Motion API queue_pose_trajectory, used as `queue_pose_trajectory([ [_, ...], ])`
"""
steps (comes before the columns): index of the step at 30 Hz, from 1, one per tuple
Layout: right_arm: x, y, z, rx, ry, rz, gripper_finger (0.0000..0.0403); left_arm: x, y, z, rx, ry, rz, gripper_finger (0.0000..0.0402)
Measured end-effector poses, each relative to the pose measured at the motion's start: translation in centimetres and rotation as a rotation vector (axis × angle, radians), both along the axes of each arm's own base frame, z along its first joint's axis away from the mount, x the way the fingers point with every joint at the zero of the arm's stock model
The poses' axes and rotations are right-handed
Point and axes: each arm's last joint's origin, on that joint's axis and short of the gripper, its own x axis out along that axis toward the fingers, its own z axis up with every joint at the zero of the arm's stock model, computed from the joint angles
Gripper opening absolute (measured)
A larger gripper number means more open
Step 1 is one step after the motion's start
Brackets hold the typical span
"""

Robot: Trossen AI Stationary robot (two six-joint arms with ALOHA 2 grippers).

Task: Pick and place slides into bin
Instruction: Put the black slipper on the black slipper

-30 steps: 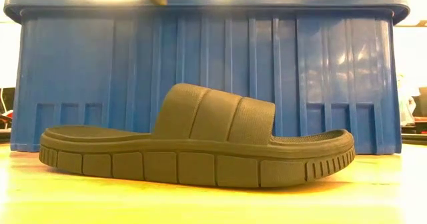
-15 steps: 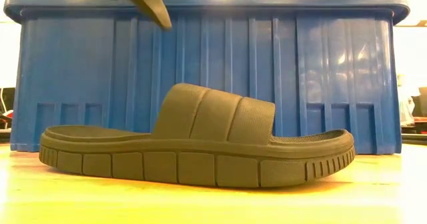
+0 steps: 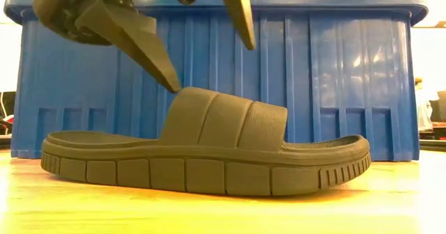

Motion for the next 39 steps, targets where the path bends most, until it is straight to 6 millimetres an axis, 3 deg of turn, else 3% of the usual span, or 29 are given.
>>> queue_pose_trajectory([
  [25,-0.1,0.0,0.0,-0.002,0.001,0.004,0.0198,0.9,0.3,-1.1,0.041,-0.041,-0.003,0.0277],
  [29,0.0,0.0,0.0,-0.007,-0.006,0.004,0.0198,1.0,0.4,-1.2,0.044,-0.036,0.0,0.0241],
  [39,0.0,0.0,0.1,-0.013,-0.05,-0.015,0.0198,1.2,0.8,-1.4,0.076,-0.042,-0.028,0.0107],
])
